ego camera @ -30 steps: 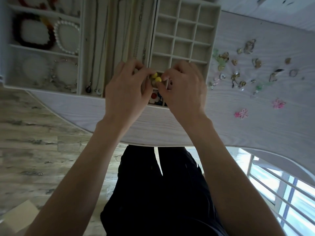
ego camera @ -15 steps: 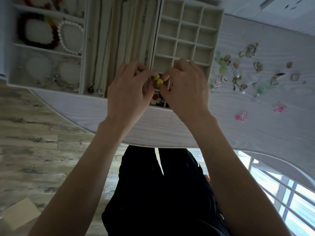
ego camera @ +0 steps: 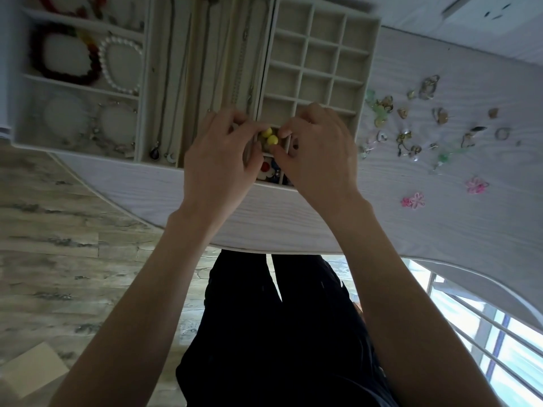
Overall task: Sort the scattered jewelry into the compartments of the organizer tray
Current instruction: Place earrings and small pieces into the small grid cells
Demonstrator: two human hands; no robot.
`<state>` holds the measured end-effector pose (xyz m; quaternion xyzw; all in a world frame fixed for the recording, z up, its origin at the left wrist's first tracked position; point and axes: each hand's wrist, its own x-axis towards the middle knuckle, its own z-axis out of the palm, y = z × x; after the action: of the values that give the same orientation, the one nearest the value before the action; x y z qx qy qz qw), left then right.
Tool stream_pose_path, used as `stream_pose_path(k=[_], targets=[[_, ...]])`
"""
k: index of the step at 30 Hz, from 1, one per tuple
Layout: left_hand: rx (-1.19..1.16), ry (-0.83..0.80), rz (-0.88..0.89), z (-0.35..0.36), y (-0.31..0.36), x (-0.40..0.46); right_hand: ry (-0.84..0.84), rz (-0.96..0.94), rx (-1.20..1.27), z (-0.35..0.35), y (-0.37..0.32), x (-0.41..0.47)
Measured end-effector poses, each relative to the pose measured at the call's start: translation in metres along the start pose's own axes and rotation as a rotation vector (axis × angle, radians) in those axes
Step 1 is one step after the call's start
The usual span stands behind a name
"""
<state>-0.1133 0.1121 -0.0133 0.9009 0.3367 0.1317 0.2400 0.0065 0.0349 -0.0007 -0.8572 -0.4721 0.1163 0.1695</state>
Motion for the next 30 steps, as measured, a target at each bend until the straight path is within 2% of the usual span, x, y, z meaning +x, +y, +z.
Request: stream_pose_path(k=[3, 8, 11, 16, 20, 25, 30], targets=[[-0.048, 0.001, -0.027, -0.002, 0.003, -0.003, 0.023, 0.034, 0.076, -0.006, 0.001, -0.003], [-0.241, 0.037, -0.059, -0.008, 0.021, -0.008, 0.219, -0.011, 0.203, -0.025, 0.012, -0.011], [-0.272, 0.089, 0.043, -0.004, 0.045, -0.007, 0.293, -0.009, 0.162, -0.041, 0.030, -0.027], [-0.063, -0.135, 0.350, 0.042, 0.100, 0.017, 0.196, 0.248, 0.059, -0.048, 0.096, -0.064], [0.040, -0.214, 0.324, 0.075, 0.119, 0.054, 0.195, 0.362, 0.064, -0.059, 0.145, -0.073], [0.144, -0.178, 0.248, 0.094, 0.133, 0.089, 0.234, 0.326, 0.077, -0.064, 0.185, -0.039], [0.236, -0.125, 0.217, 0.103, 0.130, 0.096, 0.199, 0.171, 0.025, -0.065, 0.195, 0.006]])
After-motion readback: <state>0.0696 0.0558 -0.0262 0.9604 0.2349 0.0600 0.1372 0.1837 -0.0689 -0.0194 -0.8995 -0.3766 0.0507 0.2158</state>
